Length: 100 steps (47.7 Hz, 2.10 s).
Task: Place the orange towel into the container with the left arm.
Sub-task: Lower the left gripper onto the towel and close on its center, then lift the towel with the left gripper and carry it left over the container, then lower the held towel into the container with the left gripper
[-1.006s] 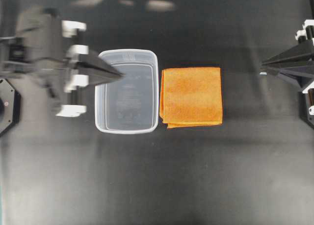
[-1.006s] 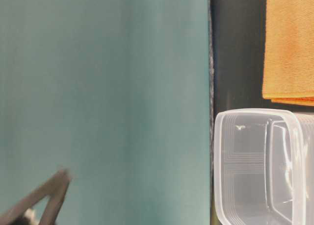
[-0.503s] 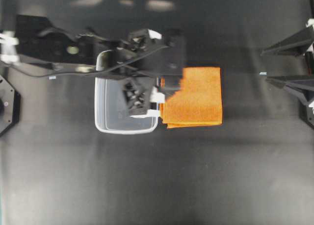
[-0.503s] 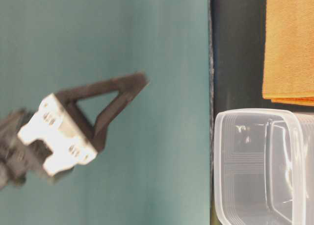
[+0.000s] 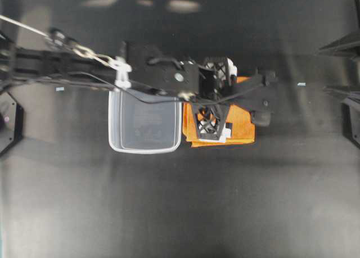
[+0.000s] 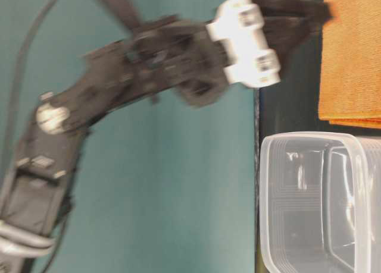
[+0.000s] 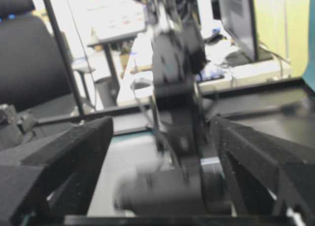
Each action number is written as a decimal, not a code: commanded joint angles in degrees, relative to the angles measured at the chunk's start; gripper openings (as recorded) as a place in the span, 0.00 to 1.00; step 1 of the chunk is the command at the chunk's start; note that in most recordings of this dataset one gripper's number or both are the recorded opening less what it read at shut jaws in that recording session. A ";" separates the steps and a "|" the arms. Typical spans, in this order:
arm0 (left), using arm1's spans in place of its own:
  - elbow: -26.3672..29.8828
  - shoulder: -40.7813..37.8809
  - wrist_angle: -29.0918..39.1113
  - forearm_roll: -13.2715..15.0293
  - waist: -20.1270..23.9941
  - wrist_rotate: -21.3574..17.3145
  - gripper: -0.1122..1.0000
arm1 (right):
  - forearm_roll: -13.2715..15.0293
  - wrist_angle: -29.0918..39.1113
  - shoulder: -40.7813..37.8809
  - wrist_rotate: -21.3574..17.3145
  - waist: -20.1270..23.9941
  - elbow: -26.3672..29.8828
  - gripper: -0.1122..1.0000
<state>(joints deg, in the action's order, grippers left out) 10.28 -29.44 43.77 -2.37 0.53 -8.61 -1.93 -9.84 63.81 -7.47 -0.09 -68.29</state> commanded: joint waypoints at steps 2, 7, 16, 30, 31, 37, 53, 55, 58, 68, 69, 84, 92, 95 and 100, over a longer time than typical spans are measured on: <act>0.88 -2.64 -0.09 -0.18 0.26 0.18 0.91 | -0.18 -0.18 0.09 0.00 0.18 0.35 0.79; 0.88 -4.92 0.00 -0.26 0.97 0.18 0.91 | -0.18 -0.18 0.09 0.00 0.18 0.18 0.79; 1.14 -6.06 -0.53 -0.18 1.58 0.18 0.91 | -0.18 -0.18 0.09 0.00 0.18 -0.09 0.79; 0.79 -5.98 -0.53 -0.26 1.14 0.26 0.84 | -0.18 -0.18 0.09 0.00 0.18 -0.26 0.79; 0.79 -5.98 -0.53 -0.26 1.05 0.26 0.82 | -0.18 -0.18 0.09 0.00 0.18 -0.35 0.79; 0.79 -5.89 -0.62 -0.26 0.09 0.09 0.58 | -0.18 -0.18 0.09 0.00 0.18 -0.35 0.79; 1.67 -0.53 0.44 -0.26 0.35 0.18 0.16 | -0.18 -0.18 0.18 0.00 0.18 -0.62 0.79; 2.20 1.14 1.14 -0.26 0.44 0.18 0.16 | -0.18 -0.18 0.09 0.00 0.18 -0.62 0.79; 2.99 3.60 2.55 -0.18 0.44 0.18 0.16 | -0.18 -0.18 0.09 0.00 0.18 -0.70 0.79; 6.68 13.80 11.60 -0.26 0.44 0.18 0.16 | -0.18 -0.18 0.09 0.00 0.18 -0.79 0.79; 6.59 14.77 12.74 -0.18 0.44 0.26 0.16 | -0.18 -0.18 0.18 0.00 0.18 -0.79 0.79; -4.31 26.10 25.14 -0.26 0.88 1.23 0.16 | -0.18 -0.18 0.18 0.09 0.18 -0.79 0.79; -15.56 31.29 20.65 -0.26 1.41 1.14 0.16 | -0.18 -0.18 0.18 0.18 0.18 -0.97 0.79; -19.86 33.05 17.23 -0.18 1.49 1.14 0.16 | -0.09 -0.18 0.09 0.18 0.18 -1.14 0.79; -26.81 35.77 10.55 -0.18 1.32 0.79 0.16 | -0.18 -0.18 0.18 0.09 0.18 -1.23 0.79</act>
<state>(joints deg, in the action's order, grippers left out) -12.74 3.25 58.80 -2.46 2.11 -7.56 -1.93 -9.76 64.34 -7.38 0.00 -69.87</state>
